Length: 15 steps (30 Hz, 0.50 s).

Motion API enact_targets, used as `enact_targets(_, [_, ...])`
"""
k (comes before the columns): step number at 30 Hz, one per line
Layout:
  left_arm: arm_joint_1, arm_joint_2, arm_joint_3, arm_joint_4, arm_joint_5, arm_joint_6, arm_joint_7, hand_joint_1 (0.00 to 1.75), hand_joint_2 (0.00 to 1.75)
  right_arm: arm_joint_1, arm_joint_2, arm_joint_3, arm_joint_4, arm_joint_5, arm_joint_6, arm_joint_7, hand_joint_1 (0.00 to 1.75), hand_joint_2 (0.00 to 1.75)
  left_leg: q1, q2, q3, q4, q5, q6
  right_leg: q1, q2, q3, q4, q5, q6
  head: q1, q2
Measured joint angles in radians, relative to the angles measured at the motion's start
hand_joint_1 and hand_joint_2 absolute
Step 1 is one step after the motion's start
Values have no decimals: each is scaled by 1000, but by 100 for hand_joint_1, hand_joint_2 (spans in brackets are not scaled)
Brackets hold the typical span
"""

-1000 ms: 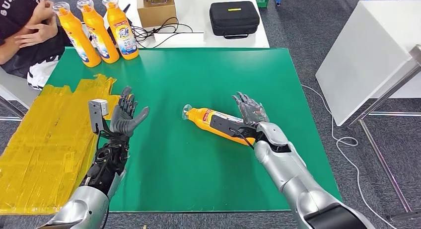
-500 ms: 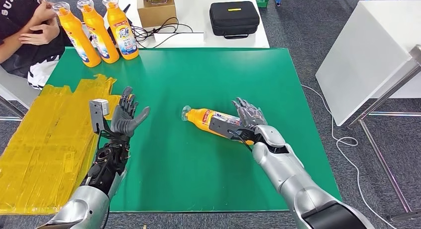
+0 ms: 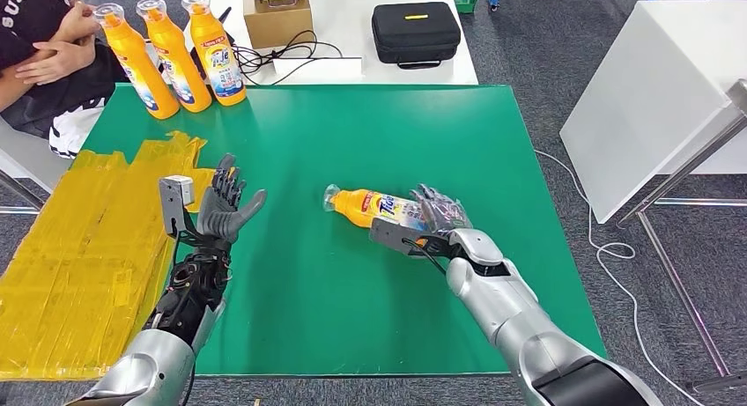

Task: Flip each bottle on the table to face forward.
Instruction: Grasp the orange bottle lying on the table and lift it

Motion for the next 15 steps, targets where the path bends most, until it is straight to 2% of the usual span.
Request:
enact_targets(6, [0,0,0,0,1,0,2,0,175,-1,1,0,12,0,5,2,0,175,0,0,0,0,0,0,0,0,0,0,0,0,0,0])
enact_targets(11, [0,0,0,0,3,0,5,0,175,-2,1,1,23,2,15,6,14,175,0,0,0,0,0,0,0,0,0,0,0,0,0,0])
enact_targets(15, [0,0,0,2,5,0,6,0,175,-3,1,5,31,3,17,6,14,175,0,0,0,0,0,0,0,0,0,0,0,0,0,0])
